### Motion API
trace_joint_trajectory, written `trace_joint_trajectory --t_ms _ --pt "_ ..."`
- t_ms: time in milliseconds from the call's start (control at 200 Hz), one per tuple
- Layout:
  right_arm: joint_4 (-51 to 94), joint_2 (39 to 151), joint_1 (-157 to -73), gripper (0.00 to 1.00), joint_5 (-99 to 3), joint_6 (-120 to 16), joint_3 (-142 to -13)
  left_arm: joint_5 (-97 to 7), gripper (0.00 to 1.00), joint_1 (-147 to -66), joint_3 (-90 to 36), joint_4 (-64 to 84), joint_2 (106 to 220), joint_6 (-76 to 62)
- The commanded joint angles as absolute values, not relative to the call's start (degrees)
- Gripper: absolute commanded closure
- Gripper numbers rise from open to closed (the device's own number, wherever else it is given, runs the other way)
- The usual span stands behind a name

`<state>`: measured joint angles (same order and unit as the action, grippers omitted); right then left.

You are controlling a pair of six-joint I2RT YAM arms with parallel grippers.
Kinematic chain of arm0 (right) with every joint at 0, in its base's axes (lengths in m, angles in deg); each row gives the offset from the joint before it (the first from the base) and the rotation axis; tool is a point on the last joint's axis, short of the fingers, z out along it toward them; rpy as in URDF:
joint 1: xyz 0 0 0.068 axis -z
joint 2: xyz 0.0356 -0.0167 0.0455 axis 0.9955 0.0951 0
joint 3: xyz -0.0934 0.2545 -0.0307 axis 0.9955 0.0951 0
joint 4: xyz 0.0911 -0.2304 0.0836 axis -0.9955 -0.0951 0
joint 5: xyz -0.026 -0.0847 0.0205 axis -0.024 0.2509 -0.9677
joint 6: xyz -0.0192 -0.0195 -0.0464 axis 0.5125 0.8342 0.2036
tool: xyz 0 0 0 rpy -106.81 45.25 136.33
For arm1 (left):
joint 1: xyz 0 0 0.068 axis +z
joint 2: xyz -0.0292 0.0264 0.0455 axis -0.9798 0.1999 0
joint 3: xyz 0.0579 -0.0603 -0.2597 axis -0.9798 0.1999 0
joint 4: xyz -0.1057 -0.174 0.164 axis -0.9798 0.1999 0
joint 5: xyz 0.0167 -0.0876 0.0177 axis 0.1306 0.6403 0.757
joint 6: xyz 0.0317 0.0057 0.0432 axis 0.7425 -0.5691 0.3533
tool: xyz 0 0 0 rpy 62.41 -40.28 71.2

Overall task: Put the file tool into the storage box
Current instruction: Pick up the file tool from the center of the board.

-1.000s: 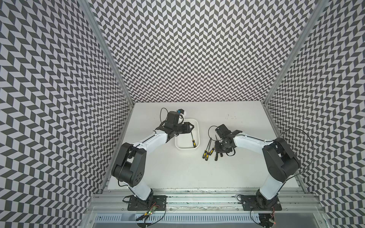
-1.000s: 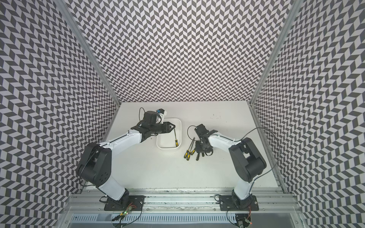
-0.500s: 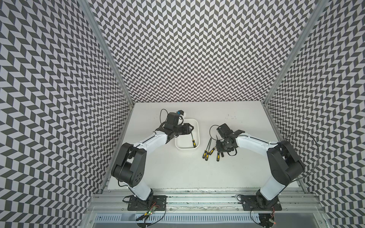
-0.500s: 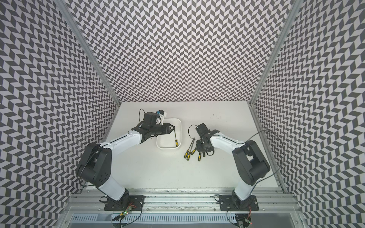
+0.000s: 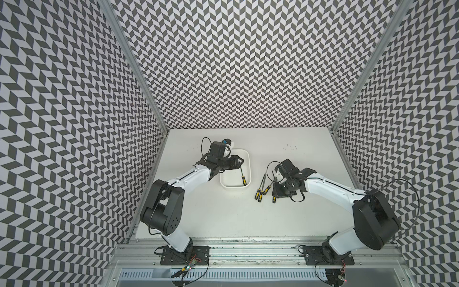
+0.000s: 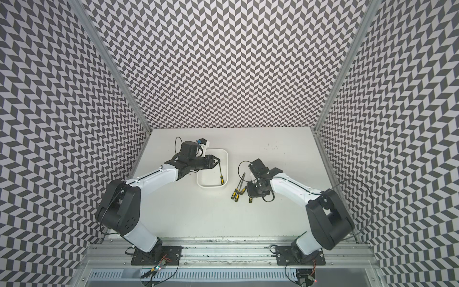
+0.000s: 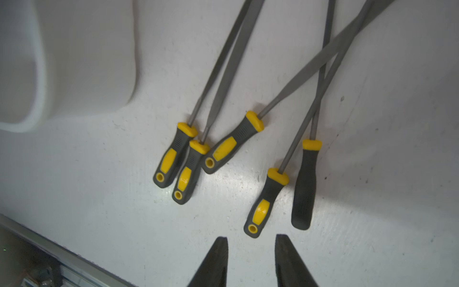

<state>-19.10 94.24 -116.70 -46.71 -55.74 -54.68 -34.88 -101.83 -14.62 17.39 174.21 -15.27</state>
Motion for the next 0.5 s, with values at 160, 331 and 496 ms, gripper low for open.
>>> trace_joint_trajectory --t_ms 160,331,496 --pt "-17.37 97.21 -117.20 0.64 -47.86 -55.20 -53.79 -34.42 0.56 -101.63 -15.57 16.29 174.60 -14.50" --pt "-16.89 99.68 -117.25 0.65 -47.94 -54.98 -54.99 -34.42 0.56 -101.62 -15.17 16.08 174.34 -14.49" --pt "-16.51 102.33 -117.32 0.65 -45.90 -55.18 -56.05 -34.41 0.56 -101.55 -14.53 15.83 173.68 -14.37"
